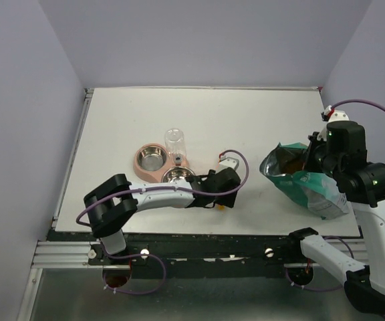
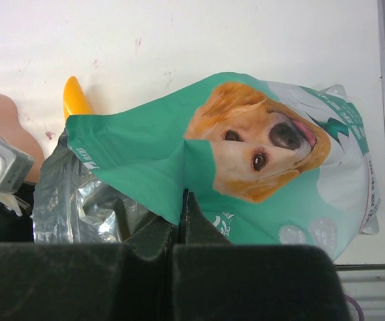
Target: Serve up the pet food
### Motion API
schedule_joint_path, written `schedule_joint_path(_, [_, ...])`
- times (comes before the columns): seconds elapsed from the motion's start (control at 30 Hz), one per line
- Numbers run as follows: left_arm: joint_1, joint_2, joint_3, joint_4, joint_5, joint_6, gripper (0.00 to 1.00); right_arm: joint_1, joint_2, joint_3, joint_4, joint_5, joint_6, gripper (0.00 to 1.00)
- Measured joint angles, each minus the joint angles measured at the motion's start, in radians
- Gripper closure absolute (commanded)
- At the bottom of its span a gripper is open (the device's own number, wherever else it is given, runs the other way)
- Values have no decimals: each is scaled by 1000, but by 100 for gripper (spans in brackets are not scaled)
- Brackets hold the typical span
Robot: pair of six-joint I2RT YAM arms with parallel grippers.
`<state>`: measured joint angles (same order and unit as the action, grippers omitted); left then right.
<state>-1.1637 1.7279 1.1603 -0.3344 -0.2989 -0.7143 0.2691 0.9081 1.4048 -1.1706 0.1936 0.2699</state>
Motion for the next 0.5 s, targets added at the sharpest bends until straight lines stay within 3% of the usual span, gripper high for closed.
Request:
schedule_joint_path(0.17, [60,-107,-283,238,145,-17,20,-1,-2,37,-43,1,-9,100])
schedule_joint_path(0.33, [83,-106,-320,373,257,-46,21,-1,-7,47,-53,0,-10,100])
schedule_joint_path(0.5, [112,-63,-340,524,334,-69,30,-1,-3,66,-73,1,-17,100])
